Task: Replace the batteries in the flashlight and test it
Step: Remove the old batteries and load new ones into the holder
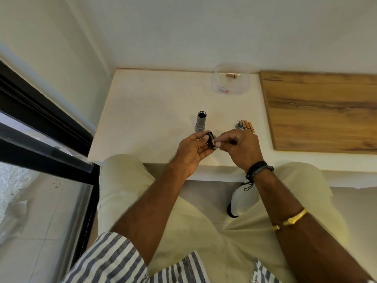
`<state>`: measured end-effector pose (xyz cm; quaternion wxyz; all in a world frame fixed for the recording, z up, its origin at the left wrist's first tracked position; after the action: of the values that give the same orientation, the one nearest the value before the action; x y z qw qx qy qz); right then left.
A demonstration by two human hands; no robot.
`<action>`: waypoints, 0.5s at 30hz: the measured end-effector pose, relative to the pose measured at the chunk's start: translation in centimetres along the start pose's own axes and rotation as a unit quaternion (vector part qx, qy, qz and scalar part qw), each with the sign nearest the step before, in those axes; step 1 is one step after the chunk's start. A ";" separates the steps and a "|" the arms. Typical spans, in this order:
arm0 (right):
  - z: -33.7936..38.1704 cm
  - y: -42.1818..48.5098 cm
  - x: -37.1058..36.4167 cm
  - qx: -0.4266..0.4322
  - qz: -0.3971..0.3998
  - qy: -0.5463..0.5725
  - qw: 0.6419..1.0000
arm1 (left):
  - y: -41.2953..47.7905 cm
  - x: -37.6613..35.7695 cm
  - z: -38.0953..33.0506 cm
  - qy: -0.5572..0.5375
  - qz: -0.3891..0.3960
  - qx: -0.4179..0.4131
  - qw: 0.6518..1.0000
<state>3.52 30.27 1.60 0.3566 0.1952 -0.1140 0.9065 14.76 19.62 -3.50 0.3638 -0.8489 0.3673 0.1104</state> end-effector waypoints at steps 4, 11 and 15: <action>-1.0 0.8 0.9 -0.050 -0.068 0.145 0.986 | 0.0 -0.2 -0.1 -0.045 0.006 0.014 0.999; -1.9 4.2 1.8 -0.101 -0.113 0.324 0.934 | 0.8 -0.2 0.6 -0.066 0.005 0.026 0.997; -2.1 7.6 3.1 -0.113 -0.136 0.333 0.926 | 1.5 0.0 0.8 -0.073 0.006 0.028 0.997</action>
<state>-4.38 27.37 0.58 0.5138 -0.1452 -0.0625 0.8432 13.77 19.54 -4.83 0.4125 -0.8258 0.3479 0.1642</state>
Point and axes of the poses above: each hand's wrist, its own y-axis towards the middle knuckle, its own x-axis out of the back of the hand, z = x × y, the point moved 5 cm from there along y, towards the middle knuckle, and after that the axes turned 7 degrees about y, right-handed, at the moved point
